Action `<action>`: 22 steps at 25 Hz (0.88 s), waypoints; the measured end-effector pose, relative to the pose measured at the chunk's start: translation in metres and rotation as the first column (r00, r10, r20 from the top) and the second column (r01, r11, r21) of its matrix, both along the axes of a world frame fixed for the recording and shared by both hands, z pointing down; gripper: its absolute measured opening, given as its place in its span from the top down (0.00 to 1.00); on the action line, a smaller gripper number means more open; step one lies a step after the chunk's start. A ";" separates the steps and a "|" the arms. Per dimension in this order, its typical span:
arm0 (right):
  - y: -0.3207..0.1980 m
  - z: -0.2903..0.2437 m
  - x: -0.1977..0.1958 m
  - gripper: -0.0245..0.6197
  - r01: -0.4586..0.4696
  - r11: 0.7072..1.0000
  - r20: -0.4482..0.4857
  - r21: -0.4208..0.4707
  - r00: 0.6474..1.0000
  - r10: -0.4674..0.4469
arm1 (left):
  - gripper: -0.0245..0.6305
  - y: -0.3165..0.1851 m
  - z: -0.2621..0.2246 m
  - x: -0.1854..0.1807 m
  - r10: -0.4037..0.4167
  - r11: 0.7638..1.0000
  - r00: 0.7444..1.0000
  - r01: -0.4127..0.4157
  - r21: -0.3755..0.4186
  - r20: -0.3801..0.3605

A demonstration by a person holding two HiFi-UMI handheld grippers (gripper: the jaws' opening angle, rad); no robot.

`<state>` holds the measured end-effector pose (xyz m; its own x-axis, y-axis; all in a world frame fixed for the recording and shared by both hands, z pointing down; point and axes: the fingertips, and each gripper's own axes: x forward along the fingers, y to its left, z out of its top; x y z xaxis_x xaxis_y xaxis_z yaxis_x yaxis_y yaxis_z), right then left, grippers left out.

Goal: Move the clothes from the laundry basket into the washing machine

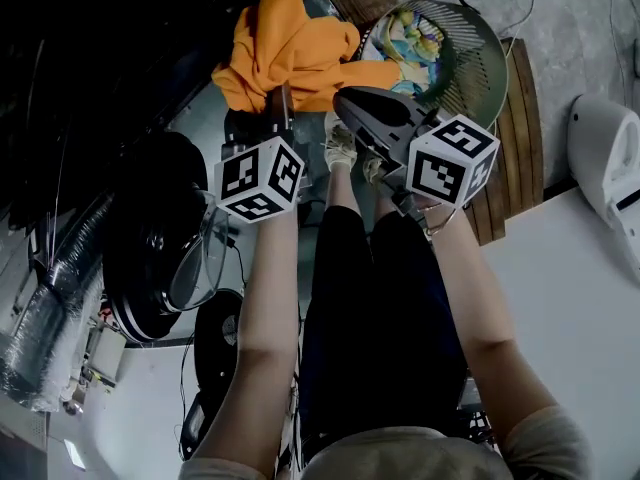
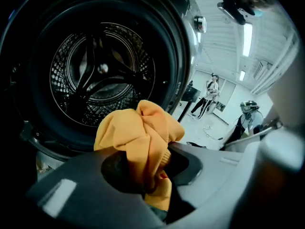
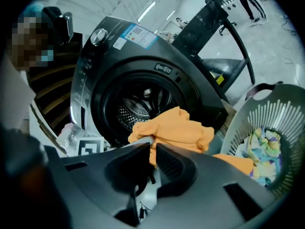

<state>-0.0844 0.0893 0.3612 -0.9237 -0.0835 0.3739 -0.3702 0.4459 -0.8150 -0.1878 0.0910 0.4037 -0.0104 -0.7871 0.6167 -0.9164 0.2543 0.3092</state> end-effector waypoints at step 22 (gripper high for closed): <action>-0.043 0.062 -0.035 0.93 0.075 0.959 -0.139 0.275 0.990 -0.037 | 0.79 -0.111 -0.007 -0.127 -0.093 0.991 0.909 0.043 0.129 0.407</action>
<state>-0.1193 0.0466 0.4233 -0.8742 -0.1510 0.4614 -0.4333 0.6713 -0.6013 -0.3144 -0.0202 0.3962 -0.2997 -0.8403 0.4516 -0.9500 0.3062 -0.0609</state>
